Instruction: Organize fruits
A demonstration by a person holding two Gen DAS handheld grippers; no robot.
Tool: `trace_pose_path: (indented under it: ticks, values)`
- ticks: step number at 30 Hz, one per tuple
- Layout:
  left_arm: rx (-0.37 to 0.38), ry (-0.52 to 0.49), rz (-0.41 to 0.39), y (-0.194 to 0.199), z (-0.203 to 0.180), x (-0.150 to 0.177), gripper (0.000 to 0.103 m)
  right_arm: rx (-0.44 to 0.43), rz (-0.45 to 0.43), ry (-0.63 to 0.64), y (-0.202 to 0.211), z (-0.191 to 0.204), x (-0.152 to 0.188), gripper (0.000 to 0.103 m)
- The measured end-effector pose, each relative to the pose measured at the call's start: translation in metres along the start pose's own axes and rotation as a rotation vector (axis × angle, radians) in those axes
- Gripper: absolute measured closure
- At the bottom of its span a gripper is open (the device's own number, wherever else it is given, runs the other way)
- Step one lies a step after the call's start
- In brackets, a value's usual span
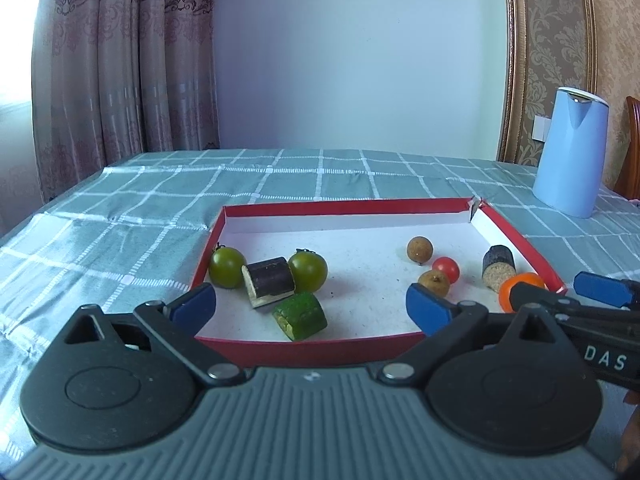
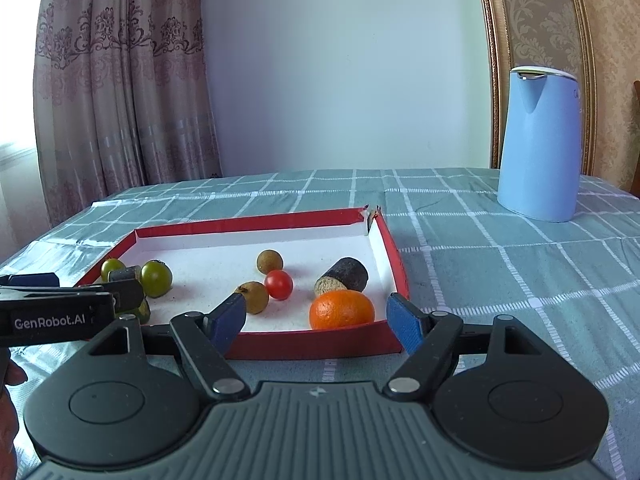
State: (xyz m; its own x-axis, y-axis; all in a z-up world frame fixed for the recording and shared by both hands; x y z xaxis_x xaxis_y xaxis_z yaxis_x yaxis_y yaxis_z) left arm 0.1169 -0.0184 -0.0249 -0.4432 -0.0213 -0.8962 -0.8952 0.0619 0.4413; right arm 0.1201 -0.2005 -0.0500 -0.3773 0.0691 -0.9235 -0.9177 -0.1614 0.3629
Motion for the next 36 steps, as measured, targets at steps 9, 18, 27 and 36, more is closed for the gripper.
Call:
trace_pose_path:
  ticks: [9, 18, 27, 36]
  values:
    - [-0.003, -0.002, -0.003, 0.002, -0.003, 0.002, 0.000, 0.001, -0.001, 0.010, 0.000, 0.003, 0.001, 0.025]
    - [-0.015, 0.012, -0.001, 0.001, 0.002, 0.003, 0.000, -0.001, -0.001, 0.017, 0.000, 0.004, 0.001, 0.025]
    - [-0.031, -0.018, -0.009, 0.003, 0.002, 0.004, 0.000, 0.005, -0.013, 0.037, 0.002, 0.007, 0.001, 0.025]
    - [-0.036, -0.063, -0.053, 0.018, 0.001, 0.010, 0.000, 0.003, -0.027, 0.041, 0.004, 0.007, 0.000, 0.025]
Point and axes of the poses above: each gripper's, at about its wrist camera, not at the fingertips, and y roughly against the way its jaws point, z to its left, x to its underside, the point moved 7 cm from there along -y, roughly the way its jaws point, and after that the axes turned 3 degrees about y, right-handed, at the moved point
